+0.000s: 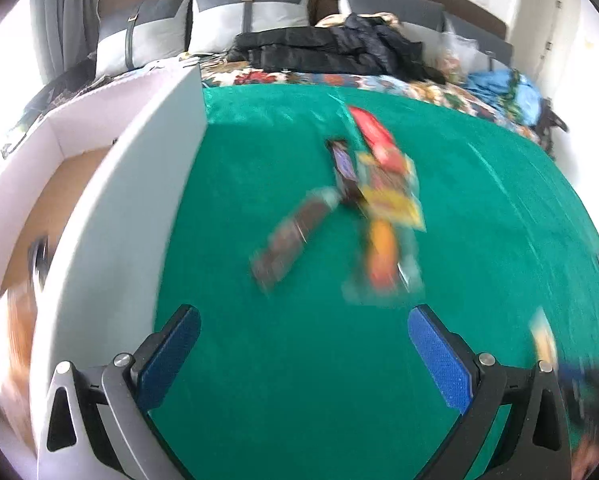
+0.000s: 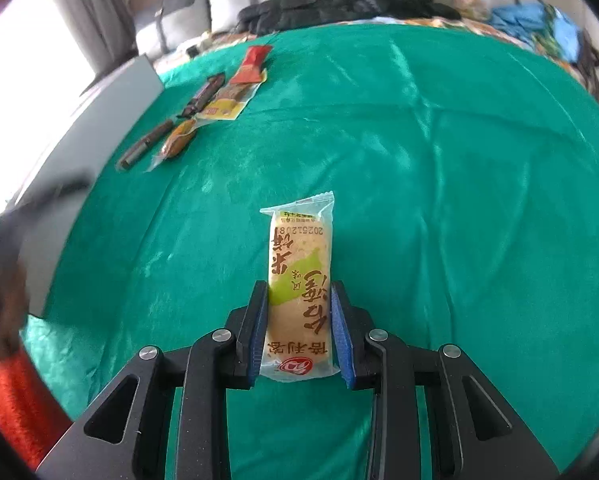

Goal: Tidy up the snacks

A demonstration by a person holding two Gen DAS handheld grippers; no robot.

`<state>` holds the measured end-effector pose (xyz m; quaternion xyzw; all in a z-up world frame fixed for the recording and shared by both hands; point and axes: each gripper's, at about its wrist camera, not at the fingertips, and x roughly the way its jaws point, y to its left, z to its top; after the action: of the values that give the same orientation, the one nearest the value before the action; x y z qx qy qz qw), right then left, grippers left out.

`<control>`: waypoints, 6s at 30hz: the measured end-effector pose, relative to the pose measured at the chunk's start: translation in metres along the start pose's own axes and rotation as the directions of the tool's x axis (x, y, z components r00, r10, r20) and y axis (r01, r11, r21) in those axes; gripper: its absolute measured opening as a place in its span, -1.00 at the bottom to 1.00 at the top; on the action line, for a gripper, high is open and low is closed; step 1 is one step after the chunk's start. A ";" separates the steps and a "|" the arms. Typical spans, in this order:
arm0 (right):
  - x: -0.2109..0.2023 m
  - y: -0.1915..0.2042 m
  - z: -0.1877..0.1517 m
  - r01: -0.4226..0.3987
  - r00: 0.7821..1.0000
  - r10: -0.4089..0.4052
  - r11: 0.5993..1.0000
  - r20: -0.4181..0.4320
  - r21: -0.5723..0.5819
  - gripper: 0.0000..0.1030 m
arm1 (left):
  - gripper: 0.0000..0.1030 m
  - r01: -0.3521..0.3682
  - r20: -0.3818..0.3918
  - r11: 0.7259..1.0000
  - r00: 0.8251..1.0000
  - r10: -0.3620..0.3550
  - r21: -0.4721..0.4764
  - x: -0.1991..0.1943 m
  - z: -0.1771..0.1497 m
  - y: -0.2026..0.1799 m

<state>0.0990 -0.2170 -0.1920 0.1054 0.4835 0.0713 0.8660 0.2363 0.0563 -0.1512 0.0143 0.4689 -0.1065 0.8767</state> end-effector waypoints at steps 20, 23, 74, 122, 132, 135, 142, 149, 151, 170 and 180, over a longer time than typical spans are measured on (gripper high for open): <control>-0.006 -0.020 -0.016 -0.020 0.998 0.019 1.000 0.053 0.008 -0.39 | -0.63 -0.028 -0.106 0.999 0.994 0.030 0.021 0.062 0.002 0.003; -0.008 -0.023 -0.016 -0.019 0.998 0.018 1.000 0.055 0.020 -0.39 | -0.63 -0.008 -0.115 1.000 0.993 0.007 -0.002 0.036 -0.034 0.007; -0.009 0.015 -0.064 0.172 0.977 -0.146 0.970 0.155 -0.171 0.49 | 0.95 -0.065 -0.059 0.998 0.996 0.067 0.026 -0.032 -0.168 -0.052; -0.040 0.040 0.003 0.045 0.998 -0.049 0.995 -0.050 -0.085 -0.40 | -0.65 0.239 0.052 0.966 0.971 -0.235 -0.101 -0.100 -0.136 -0.023; -0.080 0.282 0.106 -0.339 0.928 0.371 0.871 0.025 -0.355 -0.39 | -0.65 -0.007 0.164 0.942 0.984 0.065 -0.334 -0.172 -0.082 0.167; -0.066 0.341 0.108 -0.407 0.902 0.432 0.831 -0.020 -0.381 -0.38 | -0.64 -0.160 0.109 0.923 0.972 0.210 -0.350 -0.172 -0.086 0.211; -0.034 0.366 0.099 -0.445 0.889 0.454 0.821 -0.065 -0.358 0.13 | 0.67 -0.294 0.081 0.866 0.932 0.354 -0.404 -0.179 -0.121 0.242; -0.029 0.243 0.068 -0.215 0.970 0.242 0.904 0.028 -0.370 0.30 | 0.77 -0.199 0.118 0.934 0.963 0.242 -0.296 -0.178 -0.123 0.154; -0.017 0.185 0.048 -0.093 0.993 0.113 0.928 0.036 -0.361 0.30 | 0.85 -0.181 0.136 0.957 0.967 0.215 -0.225 -0.175 -0.118 0.112; -0.050 -0.036 -0.050 0.228 0.965 -0.218 0.972 0.147 -0.052 0.30 | 0.90 -0.173 0.205 0.983 0.966 0.157 0.062 -0.174 -0.099 -0.068; -0.041 -0.027 -0.067 0.204 0.971 -0.185 0.972 0.151 -0.116 0.36 | 0.91 -0.142 0.093 0.989 0.986 0.137 0.048 -0.140 -0.121 -0.067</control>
<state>0.0212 -0.2448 -0.1988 0.0053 0.4243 0.0099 0.9055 0.0484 0.0301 -0.0981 0.0663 0.4242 -0.0582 0.9013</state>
